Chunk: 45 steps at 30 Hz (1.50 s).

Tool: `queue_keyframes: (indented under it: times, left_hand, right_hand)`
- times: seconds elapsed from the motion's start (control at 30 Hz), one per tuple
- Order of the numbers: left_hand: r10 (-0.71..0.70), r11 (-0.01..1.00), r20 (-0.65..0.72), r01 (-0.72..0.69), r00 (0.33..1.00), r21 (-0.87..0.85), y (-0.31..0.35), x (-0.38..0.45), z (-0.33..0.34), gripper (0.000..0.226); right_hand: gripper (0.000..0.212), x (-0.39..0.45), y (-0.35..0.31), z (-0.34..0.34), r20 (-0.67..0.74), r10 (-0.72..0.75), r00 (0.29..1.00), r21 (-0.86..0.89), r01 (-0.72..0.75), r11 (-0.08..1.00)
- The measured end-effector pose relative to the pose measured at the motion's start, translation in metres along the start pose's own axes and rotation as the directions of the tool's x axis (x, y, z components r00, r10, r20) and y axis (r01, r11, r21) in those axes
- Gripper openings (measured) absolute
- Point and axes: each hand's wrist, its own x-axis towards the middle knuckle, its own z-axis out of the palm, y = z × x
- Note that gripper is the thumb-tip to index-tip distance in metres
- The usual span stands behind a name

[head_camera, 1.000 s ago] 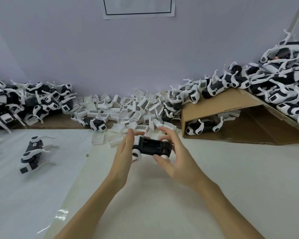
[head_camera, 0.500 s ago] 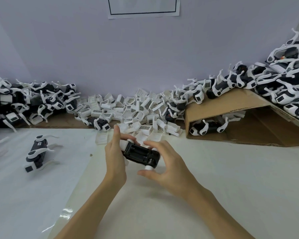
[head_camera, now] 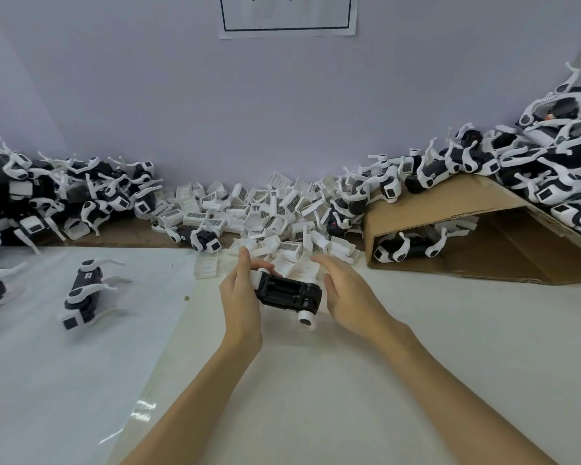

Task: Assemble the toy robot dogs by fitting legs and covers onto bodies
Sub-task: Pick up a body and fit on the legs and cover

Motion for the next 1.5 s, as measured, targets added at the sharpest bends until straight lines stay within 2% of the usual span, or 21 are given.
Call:
queue_keyframes:
  times: [0.07,0.1,0.17,0.27,0.4,0.5,0.6,0.67,0.73,0.8,0.87,0.93,1.0,1.1,1.17,1.3,1.4,1.5]
  left_hand:
    - [-0.020,1.000,0.006,0.020,1.000,-0.011,-0.001,0.002,-0.001,0.059]
    - [-0.033,0.999,0.011,0.033,0.999,-0.018,-0.002,0.003,-0.002,0.059]
    - [-0.056,0.998,0.017,0.056,0.998,-0.018,-0.002,0.004,-0.003,0.059]
    - [-0.074,0.997,0.023,0.075,0.997,-0.014,-0.003,0.004,-0.003,0.059]
    - [-0.061,0.998,0.035,0.062,0.998,-0.013,-0.002,0.004,-0.002,0.057]
    - [-0.071,0.997,0.034,0.071,0.997,-0.016,-0.002,0.005,-0.001,0.056]
    - [-0.059,0.998,0.041,0.060,0.997,-0.001,-0.001,0.004,0.000,0.056]
    - [-0.042,0.999,0.055,0.041,0.998,0.011,-0.001,0.003,0.000,0.057]
    - [-0.029,0.999,0.078,0.027,0.997,0.030,0.001,0.002,-0.001,0.057]
    - [-0.007,0.999,0.095,0.004,0.995,0.032,0.002,0.001,0.000,0.056]
    - [0.026,0.998,0.107,-0.031,0.994,0.050,0.004,-0.001,0.002,0.056]
    - [0.064,0.995,0.125,-0.073,0.990,0.071,0.004,-0.004,0.003,0.056]
    - [0.095,0.991,0.145,-0.107,0.985,0.082,0.004,-0.007,0.003,0.056]
    - [0.098,0.990,0.161,-0.113,0.982,0.082,0.005,-0.010,0.004,0.056]
    - [0.078,0.992,0.158,-0.093,0.984,0.088,0.006,-0.011,0.004,0.056]
    - [0.024,0.995,0.124,-0.036,0.992,0.093,0.007,-0.012,0.004,0.057]
    - [-0.028,0.998,0.102,0.023,0.994,0.054,0.008,-0.012,0.005,0.058]
    - [-0.089,0.996,0.103,0.090,0.991,-0.005,0.008,-0.011,0.005,0.057]
  right_hand:
    - [0.083,0.014,0.002,0.001,0.112,0.041,0.993,-0.137,-0.025,0.990]
    - [0.087,0.019,0.003,0.003,0.131,0.063,0.989,-0.209,-0.034,0.977]
    - [0.074,0.028,0.006,0.007,0.078,0.032,0.996,-0.309,-0.007,0.951]
    - [0.047,0.031,0.013,0.005,-0.011,-0.036,0.999,-0.316,0.030,0.948]
    - [0.016,0.019,0.018,-0.005,-0.121,-0.101,0.988,-0.214,0.073,0.974]
    - [0.007,0.002,0.016,-0.009,-0.252,-0.126,0.959,-0.113,0.100,0.988]
    - [0.008,-0.013,0.010,-0.011,-0.342,-0.019,0.940,0.079,0.049,0.996]
    - [0.009,-0.017,0.006,-0.014,-0.296,0.099,0.950,0.239,-0.026,0.971]
    - [0.012,-0.019,-0.001,-0.021,-0.185,0.187,0.965,0.487,-0.075,0.870]
    - [0.012,-0.022,-0.009,-0.027,-0.101,0.185,0.978,0.661,-0.073,0.747]
    - [0.012,-0.024,-0.015,-0.031,-0.106,0.156,0.982,0.683,-0.042,0.729]
    - [0.027,-0.024,-0.019,-0.032,-0.127,0.177,0.976,0.673,-0.046,0.738]
    - [0.043,-0.024,-0.020,-0.032,-0.107,0.252,0.962,0.714,-0.102,0.693]
    - [0.047,-0.024,-0.019,-0.035,-0.039,0.303,0.952,0.783,-0.159,0.601]
    - [0.049,-0.023,-0.020,-0.035,0.002,0.327,0.945,0.864,-0.166,0.475]
    - [0.044,-0.021,-0.019,-0.036,0.091,0.322,0.942,0.990,-0.121,0.077]
    - [0.030,-0.022,-0.019,-0.041,0.203,0.299,0.932,0.979,-0.190,-0.071]
    - [0.037,-0.022,-0.019,-0.042,0.323,0.335,0.885,0.939,-0.255,-0.232]
